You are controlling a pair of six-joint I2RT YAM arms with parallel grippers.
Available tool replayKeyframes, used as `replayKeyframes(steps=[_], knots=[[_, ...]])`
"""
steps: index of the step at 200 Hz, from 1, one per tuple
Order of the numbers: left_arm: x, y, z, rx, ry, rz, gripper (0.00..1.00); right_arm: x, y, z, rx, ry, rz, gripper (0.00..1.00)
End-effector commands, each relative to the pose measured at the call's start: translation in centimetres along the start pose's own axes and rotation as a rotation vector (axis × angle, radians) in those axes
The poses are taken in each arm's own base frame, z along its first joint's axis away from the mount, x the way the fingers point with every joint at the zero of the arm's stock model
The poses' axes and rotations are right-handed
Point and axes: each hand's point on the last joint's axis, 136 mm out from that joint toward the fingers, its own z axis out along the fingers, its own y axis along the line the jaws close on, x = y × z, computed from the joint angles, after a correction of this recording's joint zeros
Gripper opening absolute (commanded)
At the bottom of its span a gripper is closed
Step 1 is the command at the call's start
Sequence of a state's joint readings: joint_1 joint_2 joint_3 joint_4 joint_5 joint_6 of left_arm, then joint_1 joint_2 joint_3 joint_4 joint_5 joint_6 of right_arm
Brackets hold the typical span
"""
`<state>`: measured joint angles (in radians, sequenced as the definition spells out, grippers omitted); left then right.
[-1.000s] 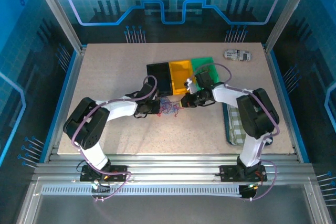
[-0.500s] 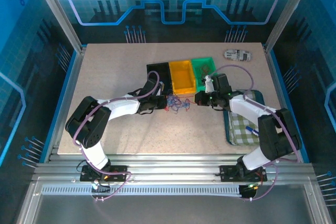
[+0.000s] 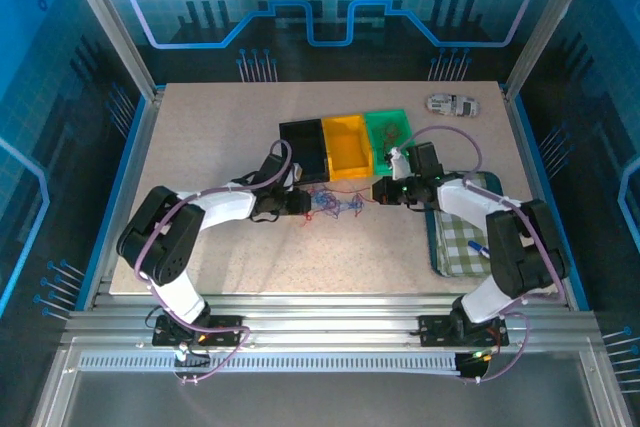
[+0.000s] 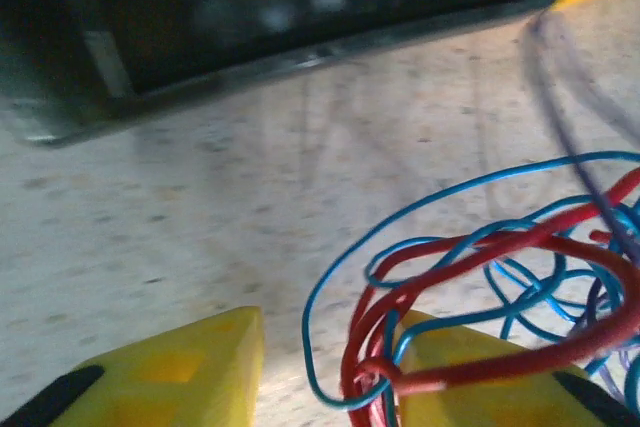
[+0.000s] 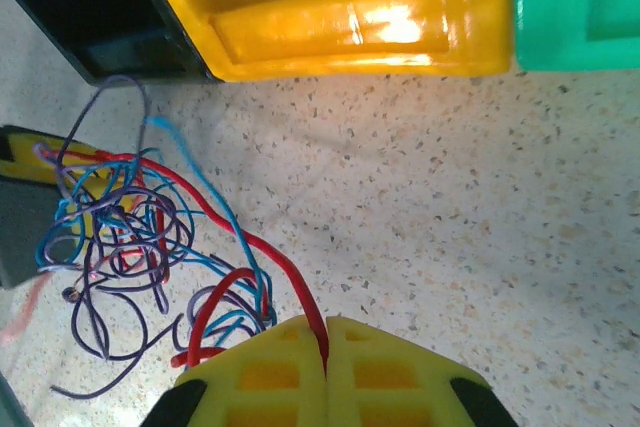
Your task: Untangle the cables
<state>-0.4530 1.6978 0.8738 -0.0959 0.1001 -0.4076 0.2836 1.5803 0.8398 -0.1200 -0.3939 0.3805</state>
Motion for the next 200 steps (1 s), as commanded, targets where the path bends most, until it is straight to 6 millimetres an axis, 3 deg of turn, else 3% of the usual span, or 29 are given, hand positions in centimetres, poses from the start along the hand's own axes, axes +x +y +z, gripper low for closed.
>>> replayKeyframes(steps=[1,42,68,109,113,127,157,200], knots=[[-0.5,1.4,-2.4,-0.078,-0.032,0.008,0.38,-0.6,0.6,0.7,-0.002,-0.003,-0.025,0.0],[-3.3,0.8,-6.4,-0.049,-0.169,0.034,0.42,-0.4,0.5,1.1,0.005,0.007,-0.029,0.0],[-3.2,-2.5,-7.4,0.113,-0.13,0.128,0.66,0.0,0.8,1.4,-0.016,0.027,-0.033,0.0],[-2.1,-7.5,-5.9,0.174,-0.035,0.274,0.65,0.8,0.8,1.8,-0.019,0.057,-0.032,0.0],[-2.1,-7.8,-5.6,0.17,-0.031,0.281,0.65,-0.3,1.3,1.6,-0.026,0.034,-0.045,0.0],[-2.2,-8.6,-4.7,0.154,-0.021,0.293,0.65,-0.3,1.3,1.7,-0.023,0.034,-0.043,0.0],[-2.7,-9.7,-3.2,0.1,-0.027,0.346,0.65,-0.2,1.3,1.7,-0.024,0.037,-0.04,0.0],[-2.8,-8.5,-0.7,-0.094,0.015,0.395,0.66,-0.3,1.4,1.5,-0.025,0.034,-0.046,0.0]])
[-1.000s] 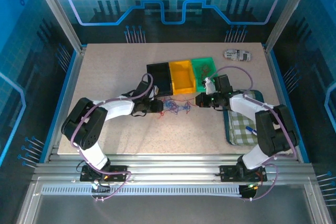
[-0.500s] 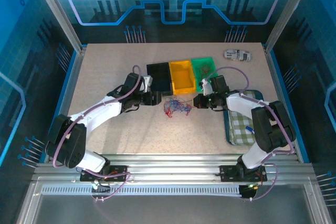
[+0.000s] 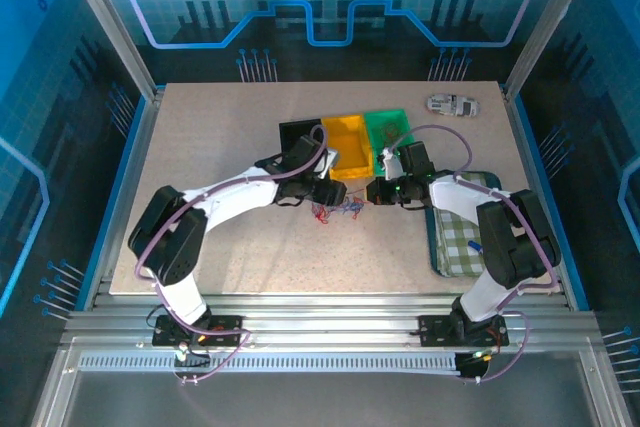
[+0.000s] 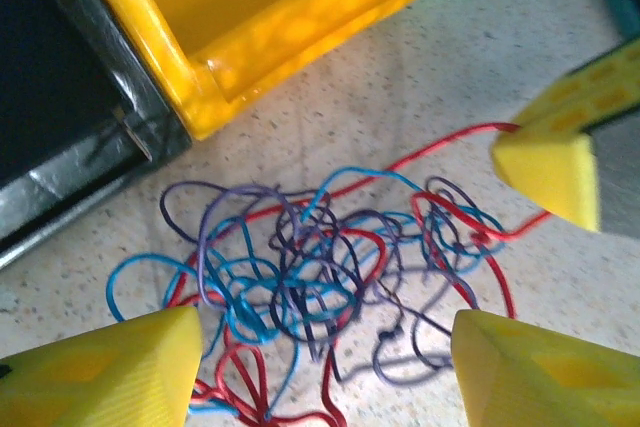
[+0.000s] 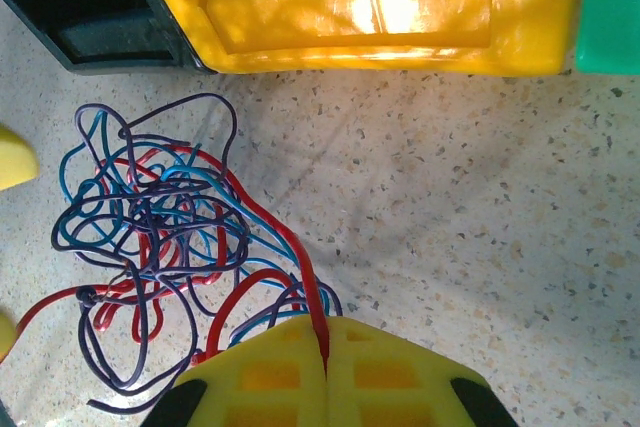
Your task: Untangle the cables
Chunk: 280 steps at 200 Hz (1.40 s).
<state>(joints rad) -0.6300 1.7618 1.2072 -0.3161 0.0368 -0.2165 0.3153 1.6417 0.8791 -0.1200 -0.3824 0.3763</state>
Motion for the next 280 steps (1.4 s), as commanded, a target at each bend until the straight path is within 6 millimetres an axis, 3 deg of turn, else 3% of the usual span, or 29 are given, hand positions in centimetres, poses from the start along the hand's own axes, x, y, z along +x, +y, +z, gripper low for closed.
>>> replayKeyframes(steps=[1,29,65,96,130,153,156,199,241,280], knots=[[0.6,1.3,0.9,-0.131,0.049,0.054,0.66,-0.4,1.1,0.0,-0.028,0.001,-0.029,0.0],[0.4,0.9,2.4,-0.156,0.073,0.065,0.65,-0.5,1.2,0.0,-0.032,0.003,-0.031,0.0],[1.6,1.9,3.6,-0.221,0.16,0.039,0.51,-0.6,1.2,-0.1,-0.032,-0.004,-0.037,0.0],[2.5,1.5,4.5,-0.186,0.186,0.012,0.32,-0.8,1.2,-0.3,-0.029,-0.014,-0.035,0.0],[3.9,2.4,5.0,-0.215,0.215,-0.001,0.0,-2.0,0.5,-1.3,0.003,-0.069,-0.007,0.0],[5.1,3.8,4.7,-0.274,0.228,0.014,0.0,-3.9,-1.3,-3.3,0.075,-0.165,0.042,0.0],[5.2,3.9,4.6,-0.276,0.227,0.016,0.0,-3.3,-2.0,-3.3,0.092,-0.161,0.058,0.0],[6.5,5.2,2.5,-0.214,0.163,-0.04,0.0,-4.7,-6.8,-8.2,0.257,-0.326,0.163,0.0],[8.6,11.1,0.9,-0.325,0.164,-0.272,0.0,-4.3,-9.8,-11.7,0.388,-0.434,0.24,0.0],[9.5,13.4,0.3,-0.418,0.165,-0.329,0.0,-4.0,-10.7,-13.6,0.452,-0.5,0.283,0.0]])
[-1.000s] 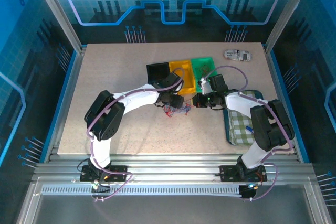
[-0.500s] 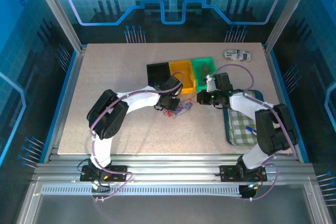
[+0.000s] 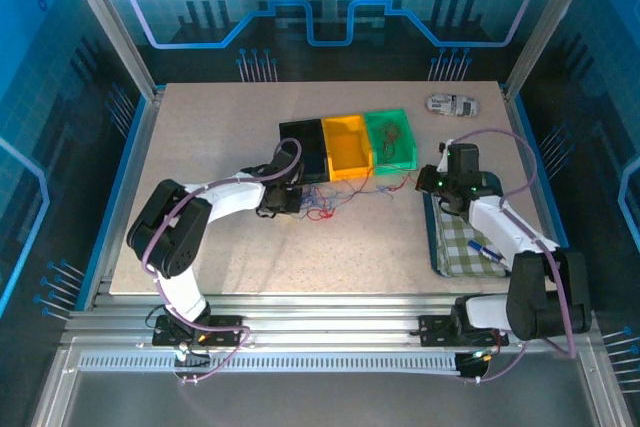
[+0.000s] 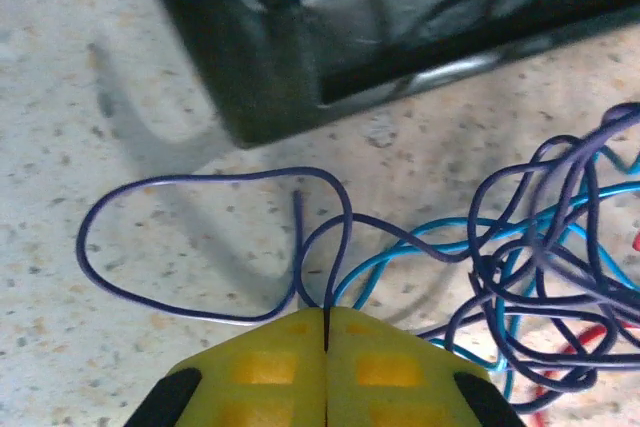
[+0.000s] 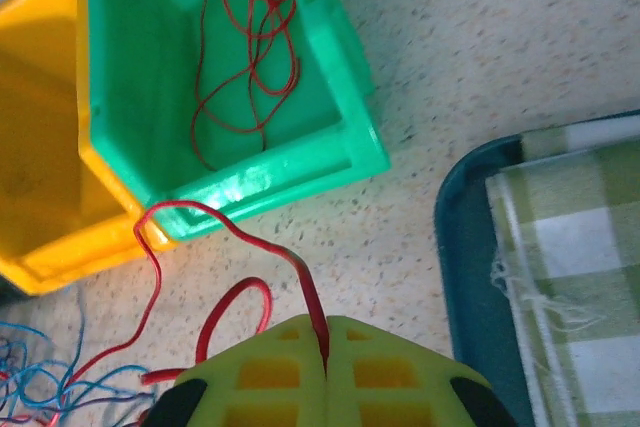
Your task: Untangle the cables
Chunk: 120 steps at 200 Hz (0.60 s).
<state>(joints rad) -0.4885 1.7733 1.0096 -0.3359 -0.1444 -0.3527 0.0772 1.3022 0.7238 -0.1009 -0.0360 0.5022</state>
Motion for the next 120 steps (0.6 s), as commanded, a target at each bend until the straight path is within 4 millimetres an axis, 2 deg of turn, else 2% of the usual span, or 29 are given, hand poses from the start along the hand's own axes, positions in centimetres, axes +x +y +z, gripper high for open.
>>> replayKeyframes(steps=[1,16,39,61,72,89,102,109,120], knots=[[1.7,2.6,0.3,-0.107,0.041,-0.065,0.0,-1.3,-1.8,-1.1,0.079,-0.086,0.05,0.0],[1.8,4.0,0.4,-0.15,0.048,-0.131,0.0,-1.6,-2.6,-1.6,0.115,-0.105,0.068,0.0],[2.7,7.1,0.7,-0.225,0.085,-0.279,0.0,-1.7,-5.2,-2.6,0.205,-0.14,0.146,0.0],[3.1,8.2,0.7,-0.221,0.104,-0.396,0.0,-1.3,-7.3,-3.4,0.281,-0.142,0.191,0.0],[2.3,6.5,0.6,-0.135,0.09,-0.344,0.0,-1.3,-6.9,-3.1,0.246,-0.123,0.172,0.0],[0.6,2.0,-0.7,0.036,0.018,-0.195,0.0,-1.3,-3.8,-2.0,0.087,-0.08,0.074,0.0],[-0.1,-1.7,-2.4,0.159,-0.033,-0.052,0.29,-1.0,-1.3,-1.2,-0.028,-0.048,0.014,0.0],[-0.3,-3.1,-3.2,0.203,-0.05,0.007,0.46,-0.7,-0.2,-1.0,-0.065,-0.029,-0.008,0.0],[-0.6,-4.6,-4.5,0.238,-0.067,0.078,0.62,-0.3,1.0,-0.5,-0.108,-0.006,-0.026,0.0]])
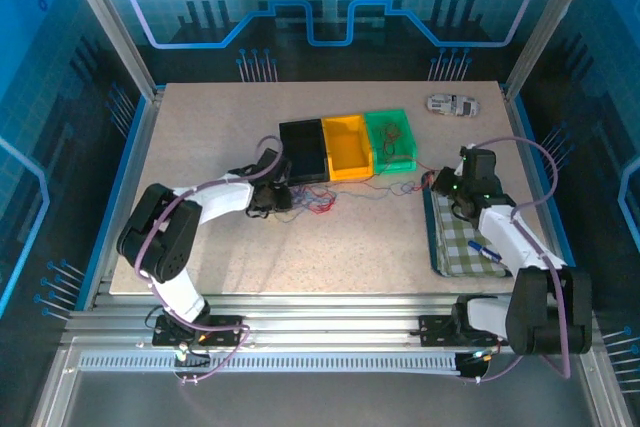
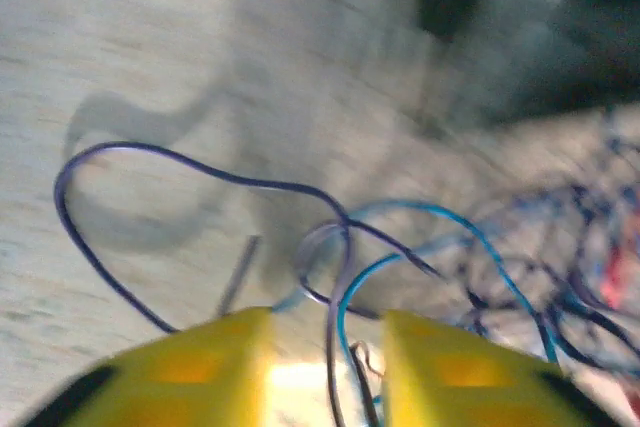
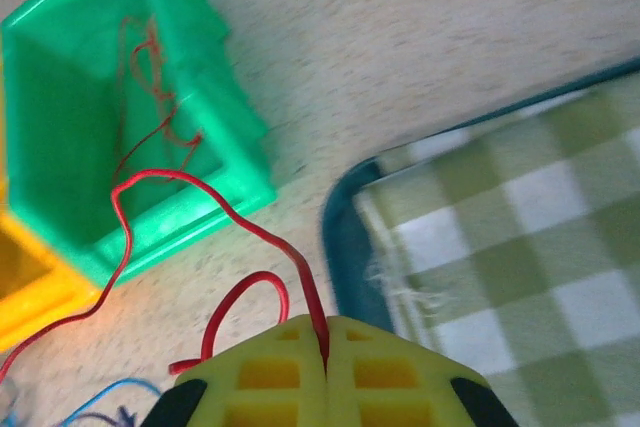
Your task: Untangle the cables
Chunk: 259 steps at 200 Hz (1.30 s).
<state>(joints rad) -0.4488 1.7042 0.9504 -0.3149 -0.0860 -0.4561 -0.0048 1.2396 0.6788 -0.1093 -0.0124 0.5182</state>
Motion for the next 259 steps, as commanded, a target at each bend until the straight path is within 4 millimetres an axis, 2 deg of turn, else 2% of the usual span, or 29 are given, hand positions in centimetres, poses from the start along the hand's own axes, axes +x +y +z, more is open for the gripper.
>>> replayKeyframes(steps=[1,37,53,61,88,125,143,195,237,244,259], knots=[[-0.2,-5.8,-3.2,0.193,-0.044,0.224,0.63,0.7,4.3,0.6,-0.18,0.049,-0.095,0.0],[-2.6,-8.3,-8.0,0.274,-0.207,0.351,0.78,1.7,6.6,1.2,-0.241,0.079,-0.126,0.0],[-3.0,-9.9,-9.8,0.333,-0.239,0.427,0.82,2.1,7.2,1.3,-0.253,0.096,-0.141,0.0],[-2.8,-11.0,-10.3,0.368,-0.226,0.462,0.86,2.1,7.4,1.4,-0.255,0.102,-0.146,0.0],[-1.6,-15.1,-10.6,0.479,-0.156,0.569,0.86,2.0,7.8,1.5,-0.266,0.11,-0.144,0.0],[-0.5,-20.0,-9.1,0.547,-0.13,0.655,0.84,1.7,8.9,1.4,-0.314,0.129,-0.135,0.0],[-0.5,-21.7,-7.6,0.554,-0.126,0.668,0.83,1.8,9.2,1.4,-0.328,0.142,-0.127,0.0],[-0.8,-23.9,-3.1,0.507,-0.126,0.712,0.82,1.4,9.5,1.2,-0.35,0.14,-0.117,0.0],[-1.0,-25.1,-0.4,0.511,-0.108,0.696,0.67,1.0,9.6,0.9,-0.366,0.137,-0.101,0.0],[-1.0,-25.1,-0.1,0.511,-0.104,0.692,0.6,0.8,9.5,0.9,-0.366,0.133,-0.095,0.0],[-1.0,-25.0,0.4,0.504,-0.097,0.68,0.38,0.4,9.2,0.7,-0.364,0.125,-0.078,0.0]])
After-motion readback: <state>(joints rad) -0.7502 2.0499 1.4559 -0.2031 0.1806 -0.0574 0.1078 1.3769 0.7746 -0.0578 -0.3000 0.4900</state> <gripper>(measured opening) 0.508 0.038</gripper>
